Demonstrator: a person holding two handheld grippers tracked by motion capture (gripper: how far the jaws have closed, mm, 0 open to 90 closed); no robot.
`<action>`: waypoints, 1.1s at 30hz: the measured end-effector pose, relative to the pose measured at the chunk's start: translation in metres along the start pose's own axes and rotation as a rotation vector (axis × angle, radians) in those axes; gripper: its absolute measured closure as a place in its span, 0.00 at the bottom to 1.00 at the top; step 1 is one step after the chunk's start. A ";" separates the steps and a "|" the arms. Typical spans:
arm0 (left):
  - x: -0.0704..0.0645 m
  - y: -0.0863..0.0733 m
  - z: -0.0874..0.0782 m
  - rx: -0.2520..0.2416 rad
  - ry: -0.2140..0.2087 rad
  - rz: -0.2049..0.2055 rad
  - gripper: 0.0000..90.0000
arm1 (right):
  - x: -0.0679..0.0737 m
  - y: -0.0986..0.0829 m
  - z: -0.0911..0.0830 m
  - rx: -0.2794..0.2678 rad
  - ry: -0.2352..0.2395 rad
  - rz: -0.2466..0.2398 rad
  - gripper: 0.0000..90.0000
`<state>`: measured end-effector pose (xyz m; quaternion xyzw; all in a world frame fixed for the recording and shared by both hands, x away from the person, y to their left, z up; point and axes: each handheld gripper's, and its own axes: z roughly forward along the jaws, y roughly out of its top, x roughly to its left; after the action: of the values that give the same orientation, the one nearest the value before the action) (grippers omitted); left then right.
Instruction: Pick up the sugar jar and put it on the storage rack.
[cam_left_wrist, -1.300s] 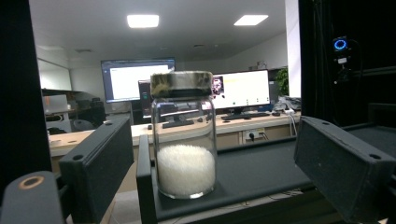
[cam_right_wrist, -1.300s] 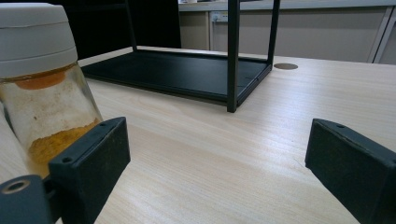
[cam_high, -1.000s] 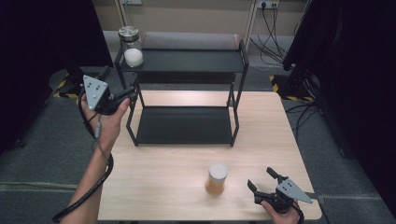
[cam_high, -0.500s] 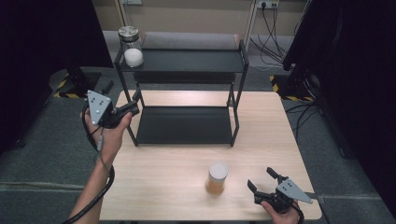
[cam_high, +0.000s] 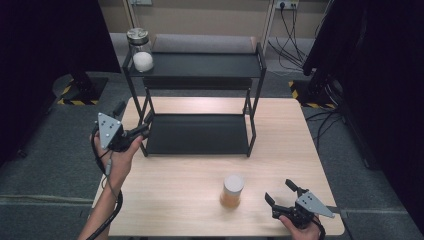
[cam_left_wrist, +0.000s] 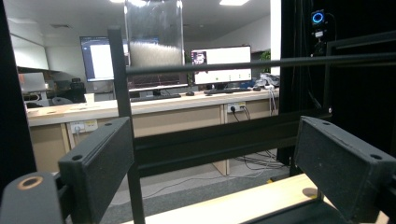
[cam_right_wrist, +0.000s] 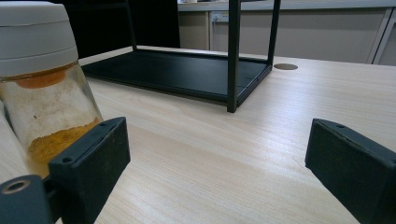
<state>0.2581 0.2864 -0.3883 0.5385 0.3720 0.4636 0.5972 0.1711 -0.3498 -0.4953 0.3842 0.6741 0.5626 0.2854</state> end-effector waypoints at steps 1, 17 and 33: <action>0.000 -0.003 -0.002 0.002 0.002 -0.005 0.13 | 0.000 0.000 0.000 0.001 0.000 0.000 0.08; -0.005 -0.049 -0.029 0.066 0.004 -0.055 0.12 | 0.000 0.000 0.000 0.001 0.000 -0.001 0.08; -0.013 -0.091 -0.049 0.157 -0.016 -0.110 0.12 | 0.001 0.000 0.000 0.002 -0.001 -0.010 0.07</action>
<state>0.2217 0.2900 -0.4859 0.5660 0.4313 0.3954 0.5808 0.1706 -0.3489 -0.4950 0.3811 0.6765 0.5605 0.2881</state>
